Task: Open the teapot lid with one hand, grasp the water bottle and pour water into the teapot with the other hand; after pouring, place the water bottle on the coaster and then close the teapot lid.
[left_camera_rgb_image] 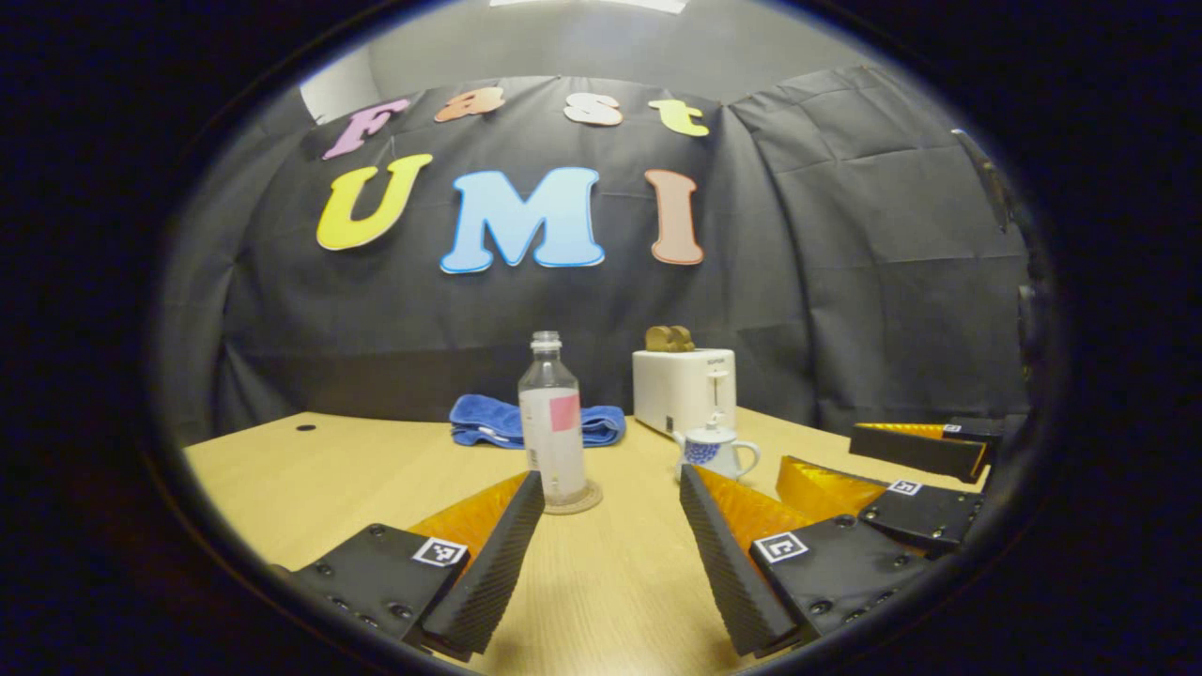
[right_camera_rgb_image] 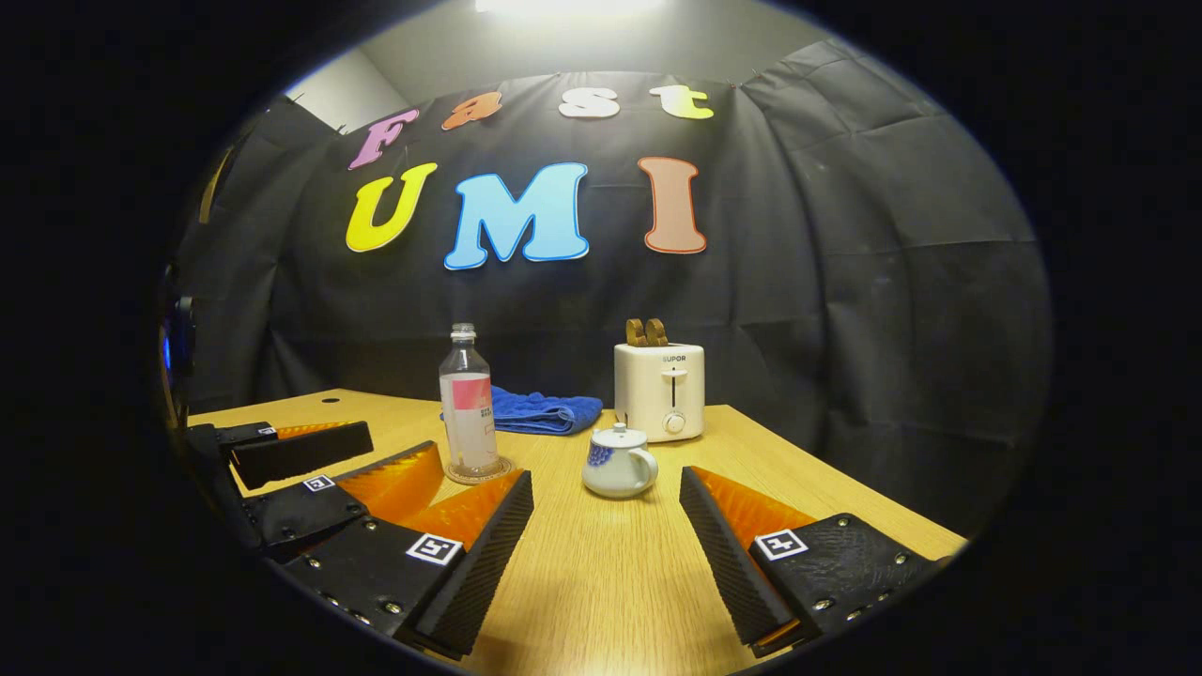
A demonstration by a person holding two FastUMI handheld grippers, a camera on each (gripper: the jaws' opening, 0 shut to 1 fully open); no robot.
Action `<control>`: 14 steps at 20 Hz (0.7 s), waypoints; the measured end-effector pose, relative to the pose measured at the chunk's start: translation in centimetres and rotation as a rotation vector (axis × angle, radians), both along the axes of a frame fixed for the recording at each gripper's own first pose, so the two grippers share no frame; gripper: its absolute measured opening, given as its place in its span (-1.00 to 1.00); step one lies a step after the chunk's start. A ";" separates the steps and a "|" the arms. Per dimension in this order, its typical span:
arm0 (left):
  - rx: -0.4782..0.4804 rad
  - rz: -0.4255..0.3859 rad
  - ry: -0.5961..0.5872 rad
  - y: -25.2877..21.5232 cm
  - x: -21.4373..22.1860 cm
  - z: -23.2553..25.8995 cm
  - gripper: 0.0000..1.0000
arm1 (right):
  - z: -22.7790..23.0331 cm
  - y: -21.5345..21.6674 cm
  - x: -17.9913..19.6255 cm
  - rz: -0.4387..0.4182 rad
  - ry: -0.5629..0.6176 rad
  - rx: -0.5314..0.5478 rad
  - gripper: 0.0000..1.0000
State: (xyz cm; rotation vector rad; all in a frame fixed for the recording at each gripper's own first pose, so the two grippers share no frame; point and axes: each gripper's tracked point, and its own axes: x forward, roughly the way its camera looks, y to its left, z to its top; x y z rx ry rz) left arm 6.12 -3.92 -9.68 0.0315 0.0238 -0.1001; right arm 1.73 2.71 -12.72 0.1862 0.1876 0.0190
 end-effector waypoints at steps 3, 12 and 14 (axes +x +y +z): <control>-0.001 -0.013 -0.003 0.2 -0.2 0.2 0.99 | -0.2 -0.2 -0.1 -0.012 0.002 -0.004 0.94; 0.000 -0.016 -0.002 0.1 -0.1 0.1 0.99 | -0.1 -0.1 0.0 -0.013 0.004 -0.004 0.94; 0.000 -0.017 -0.001 0.0 -0.1 0.0 0.99 | -0.2 -0.1 -0.1 -0.014 0.004 -0.003 0.94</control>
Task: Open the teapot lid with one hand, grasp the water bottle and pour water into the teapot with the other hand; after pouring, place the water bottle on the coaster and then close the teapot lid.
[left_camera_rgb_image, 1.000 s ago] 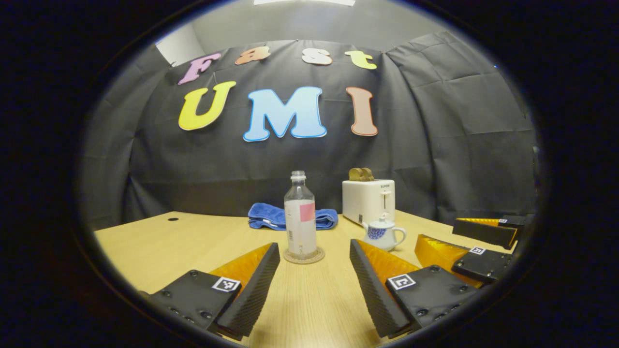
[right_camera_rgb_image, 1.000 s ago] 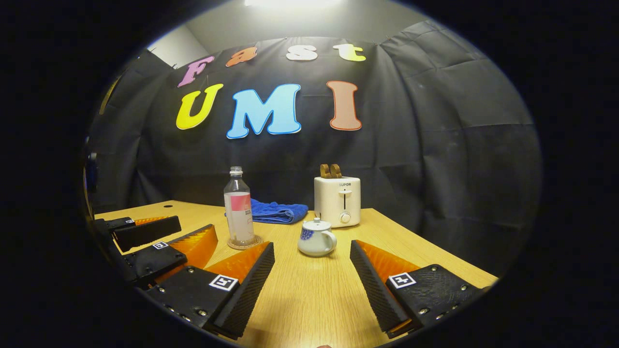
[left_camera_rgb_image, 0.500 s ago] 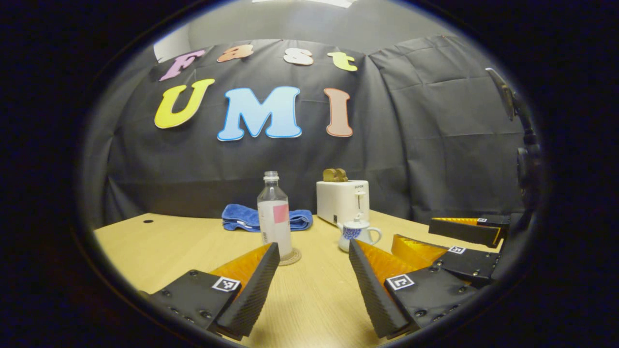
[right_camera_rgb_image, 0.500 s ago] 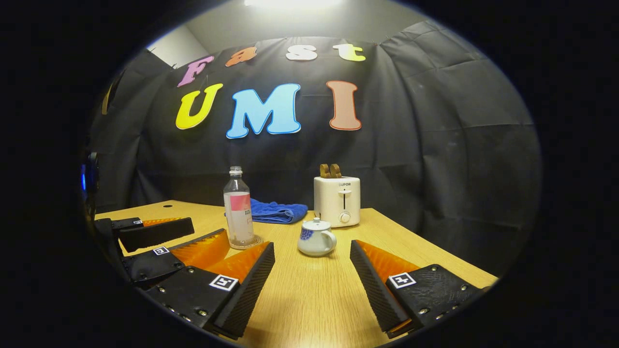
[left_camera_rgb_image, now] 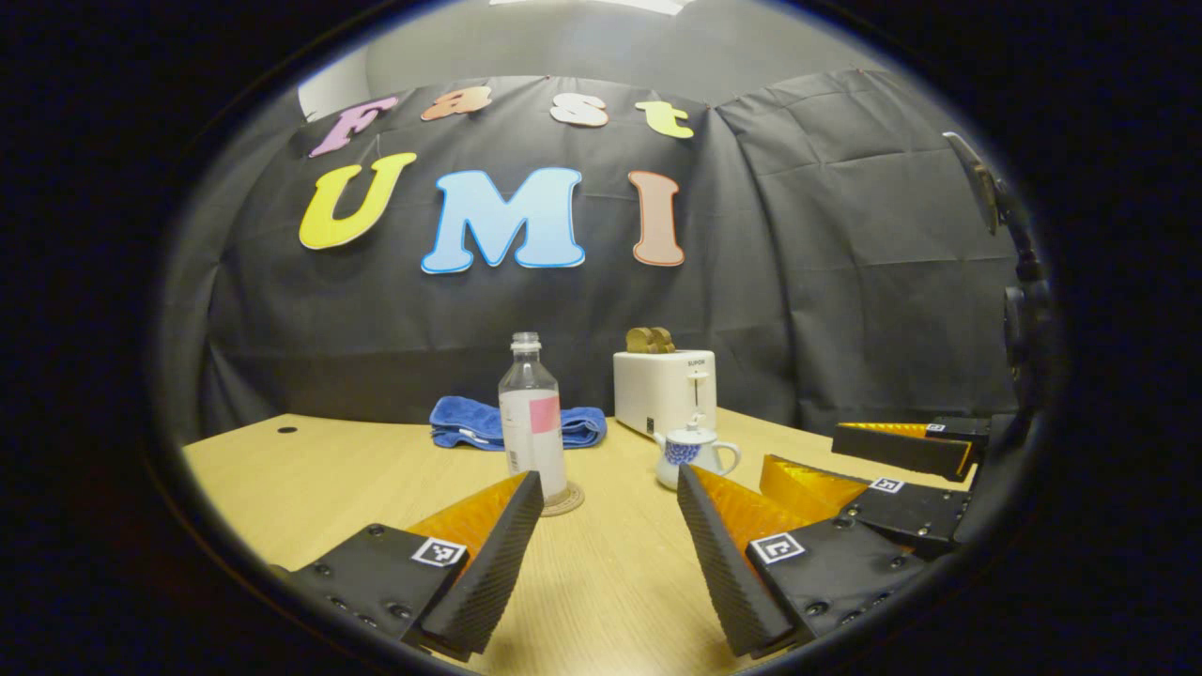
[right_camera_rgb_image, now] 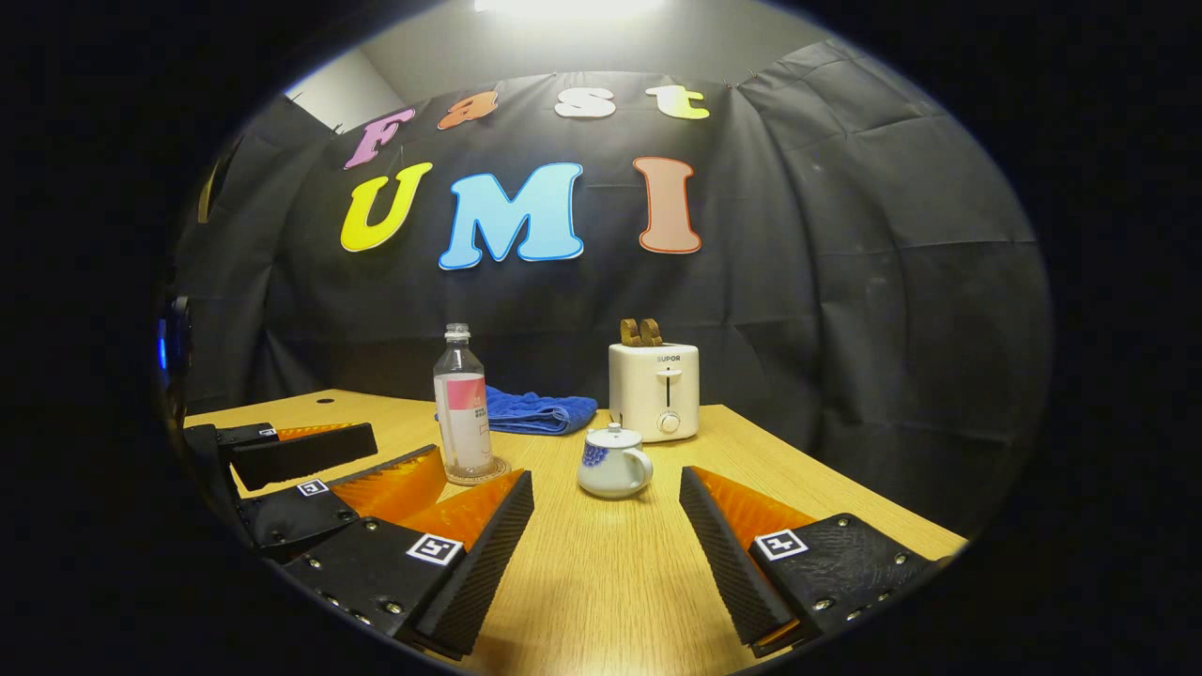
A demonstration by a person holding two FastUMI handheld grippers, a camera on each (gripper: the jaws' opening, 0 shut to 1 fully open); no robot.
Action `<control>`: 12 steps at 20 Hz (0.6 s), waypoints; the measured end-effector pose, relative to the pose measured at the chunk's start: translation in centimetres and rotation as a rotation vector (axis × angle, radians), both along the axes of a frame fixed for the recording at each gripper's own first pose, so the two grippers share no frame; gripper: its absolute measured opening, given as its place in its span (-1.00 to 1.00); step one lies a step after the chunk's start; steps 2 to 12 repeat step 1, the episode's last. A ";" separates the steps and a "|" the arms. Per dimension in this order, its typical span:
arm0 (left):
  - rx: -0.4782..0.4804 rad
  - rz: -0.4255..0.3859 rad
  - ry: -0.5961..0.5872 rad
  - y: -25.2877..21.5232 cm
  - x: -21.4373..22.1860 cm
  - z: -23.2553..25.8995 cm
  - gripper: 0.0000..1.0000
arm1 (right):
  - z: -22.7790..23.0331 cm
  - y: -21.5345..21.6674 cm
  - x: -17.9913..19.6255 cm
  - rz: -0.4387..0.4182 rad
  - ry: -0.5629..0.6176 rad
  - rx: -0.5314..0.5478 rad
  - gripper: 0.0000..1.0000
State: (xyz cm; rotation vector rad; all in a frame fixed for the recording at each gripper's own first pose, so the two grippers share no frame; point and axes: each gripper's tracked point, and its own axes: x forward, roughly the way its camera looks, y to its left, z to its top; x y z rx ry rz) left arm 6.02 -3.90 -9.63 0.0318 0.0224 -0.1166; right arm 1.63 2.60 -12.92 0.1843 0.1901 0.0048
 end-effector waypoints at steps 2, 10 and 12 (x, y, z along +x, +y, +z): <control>0.000 0.000 0.000 0.1 0.1 -0.1 0.99 | 0.0 0.0 0.0 -0.001 0.000 0.000 0.94; 0.000 0.000 0.000 0.1 0.1 -0.1 0.99 | 0.0 0.0 0.0 -0.001 0.000 0.000 0.94; 0.000 0.000 0.000 0.1 0.1 -0.1 0.99 | 0.0 0.0 0.0 -0.001 0.000 0.000 0.94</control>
